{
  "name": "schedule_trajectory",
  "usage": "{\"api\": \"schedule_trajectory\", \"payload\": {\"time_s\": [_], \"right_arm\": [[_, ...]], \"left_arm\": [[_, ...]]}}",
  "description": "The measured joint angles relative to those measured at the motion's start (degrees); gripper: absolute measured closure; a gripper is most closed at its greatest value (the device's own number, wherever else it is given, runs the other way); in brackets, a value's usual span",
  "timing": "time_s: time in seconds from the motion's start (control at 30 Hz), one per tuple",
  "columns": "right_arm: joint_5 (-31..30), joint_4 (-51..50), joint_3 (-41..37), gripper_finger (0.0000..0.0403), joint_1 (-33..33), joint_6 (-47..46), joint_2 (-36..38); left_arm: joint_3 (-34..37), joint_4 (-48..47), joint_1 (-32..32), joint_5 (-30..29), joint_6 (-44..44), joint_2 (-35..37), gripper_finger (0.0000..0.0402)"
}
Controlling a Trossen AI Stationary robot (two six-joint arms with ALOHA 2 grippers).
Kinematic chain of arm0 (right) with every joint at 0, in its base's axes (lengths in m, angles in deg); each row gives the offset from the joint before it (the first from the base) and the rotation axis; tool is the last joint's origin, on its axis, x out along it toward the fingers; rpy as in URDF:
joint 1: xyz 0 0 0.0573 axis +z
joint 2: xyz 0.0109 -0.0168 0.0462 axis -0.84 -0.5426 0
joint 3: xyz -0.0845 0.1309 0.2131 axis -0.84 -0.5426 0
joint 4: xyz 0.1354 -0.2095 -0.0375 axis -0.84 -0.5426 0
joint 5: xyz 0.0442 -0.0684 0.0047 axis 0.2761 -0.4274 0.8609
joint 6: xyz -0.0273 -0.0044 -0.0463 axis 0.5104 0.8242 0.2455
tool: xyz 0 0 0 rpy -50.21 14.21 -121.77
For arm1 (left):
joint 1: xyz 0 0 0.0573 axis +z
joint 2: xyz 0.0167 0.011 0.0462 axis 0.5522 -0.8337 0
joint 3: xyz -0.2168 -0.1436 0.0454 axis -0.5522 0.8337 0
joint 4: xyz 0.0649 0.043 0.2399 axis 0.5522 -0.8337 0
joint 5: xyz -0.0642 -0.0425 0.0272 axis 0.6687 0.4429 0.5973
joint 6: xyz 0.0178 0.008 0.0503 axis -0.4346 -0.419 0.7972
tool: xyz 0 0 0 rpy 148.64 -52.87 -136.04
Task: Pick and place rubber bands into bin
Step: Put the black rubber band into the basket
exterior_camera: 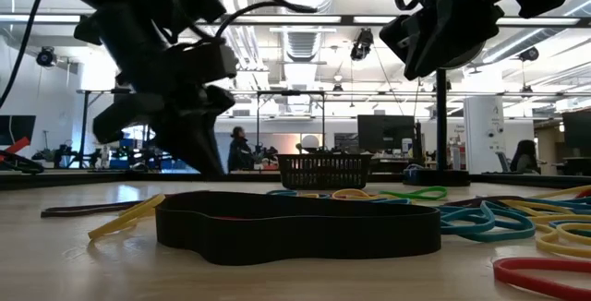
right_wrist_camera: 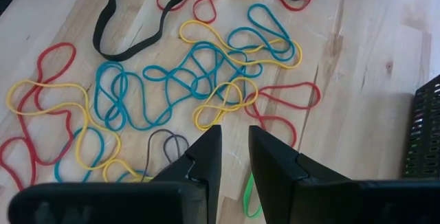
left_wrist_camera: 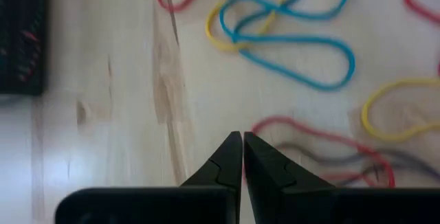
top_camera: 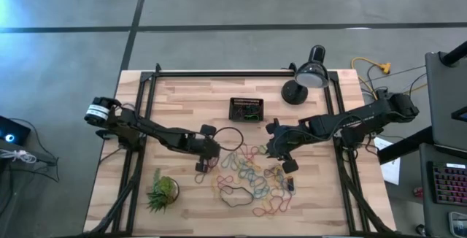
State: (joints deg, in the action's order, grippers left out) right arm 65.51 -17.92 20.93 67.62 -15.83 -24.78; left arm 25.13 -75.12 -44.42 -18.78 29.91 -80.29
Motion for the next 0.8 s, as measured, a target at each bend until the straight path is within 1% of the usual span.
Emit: {"api": "schedule_trajectory", "payload": {"time_s": [0.2, 0.27, 0.33, 0.4, 0.47, 0.63, 0.67, 0.73, 0.8], "right_arm": [[0.00, 0.11, -0.07, 0.0335, 0.01, 0.02, 0.00], [0.00, 0.12, -0.09, 0.0335, 0.02, 0.02, 0.00], [0.00, 0.13, -0.09, 0.0335, 0.02, 0.02, 0.00], [0.00, 0.10, -0.09, 0.0335, 0.02, 0.02, 0.00], [0.00, 0.11, -0.09, 0.0335, 0.01, 0.02, 0.00], [0.00, 0.23, -0.28, 0.0335, 0.01, 0.02, 0.00], [0.02, 0.29, -0.39, 0.0335, 0.00, 0.02, 0.00], [0.00, 0.54, -0.61, 0.0335, 0.01, 0.02, 0.00], [0.00, 1.20, -1.06, 0.0335, 0.02, 0.04, 0.00]], "left_arm": [[-0.11, 5.20, 0.00, -0.82, -0.09, 0.00, 0.0402], [-0.11, 5.01, -0.04, -3.84, -0.01, 0.00, 0.0402], [-0.09, 5.04, -0.04, -8.10, 0.02, 0.00, 0.0402], [-0.11, 5.27, -0.04, -13.85, 0.52, 0.00, 0.0402], [-0.42, 5.25, -0.04, -21.93, 1.02, 0.00, 0.0402], [-1.20, 5.92, -0.86, -49.29, 1.06, 0.00, 0.0402], [-1.20, 5.91, -0.91, -53.67, 1.08, 0.00, 0.0402], [-1.20, 5.84, -0.85, -58.68, 1.21, 0.00, 0.0402], [-1.20, 5.80, -0.79, -61.15, 1.48, 0.00, 0.0402]]}}
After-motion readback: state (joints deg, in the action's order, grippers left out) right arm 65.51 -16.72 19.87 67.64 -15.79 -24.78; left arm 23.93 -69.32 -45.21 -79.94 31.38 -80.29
